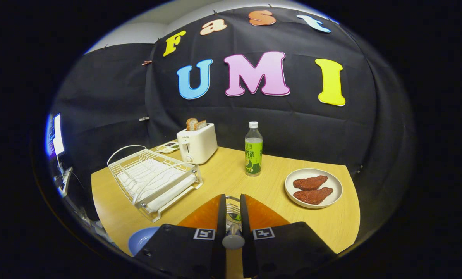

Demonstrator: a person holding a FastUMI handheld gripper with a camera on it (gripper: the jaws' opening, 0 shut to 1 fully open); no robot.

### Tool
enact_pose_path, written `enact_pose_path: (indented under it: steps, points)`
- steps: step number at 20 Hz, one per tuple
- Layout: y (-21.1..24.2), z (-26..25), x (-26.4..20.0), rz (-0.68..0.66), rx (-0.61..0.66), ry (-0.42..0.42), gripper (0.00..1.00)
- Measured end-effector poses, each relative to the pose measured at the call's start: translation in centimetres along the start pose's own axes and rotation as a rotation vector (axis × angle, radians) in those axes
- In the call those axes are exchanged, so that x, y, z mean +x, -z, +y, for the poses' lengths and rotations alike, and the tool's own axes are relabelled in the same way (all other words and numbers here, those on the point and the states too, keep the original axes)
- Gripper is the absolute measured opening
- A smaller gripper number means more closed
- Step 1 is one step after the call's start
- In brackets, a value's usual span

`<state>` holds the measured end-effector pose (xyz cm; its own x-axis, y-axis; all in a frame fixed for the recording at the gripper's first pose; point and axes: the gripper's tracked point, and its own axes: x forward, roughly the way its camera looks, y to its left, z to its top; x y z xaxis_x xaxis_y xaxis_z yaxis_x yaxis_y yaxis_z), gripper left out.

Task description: Take the plate from the dish rack, then take the spoon from the basket and place it into the plate.

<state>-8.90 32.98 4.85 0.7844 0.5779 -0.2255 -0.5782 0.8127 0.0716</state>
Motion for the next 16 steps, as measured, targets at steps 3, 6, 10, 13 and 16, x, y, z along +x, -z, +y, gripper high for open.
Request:
enact_pose_path:
  steps: [3, 6, 10, 13, 16]
  points:
    - [-2.6, 0.8, -1.8, -0.030, -0.021, -0.028, 0.20]
    - [-5.0, 2.8, -3.5, -0.061, -0.042, -0.079, 0.20]
    - [-6.3, 6.7, -5.7, -0.078, -0.097, -0.171, 0.20]
    - [-4.5, 10.1, -6.8, -0.056, -0.132, -0.251, 0.20]
    - [-0.9, 12.7, -7.2, -0.017, -0.202, -0.327, 0.20]
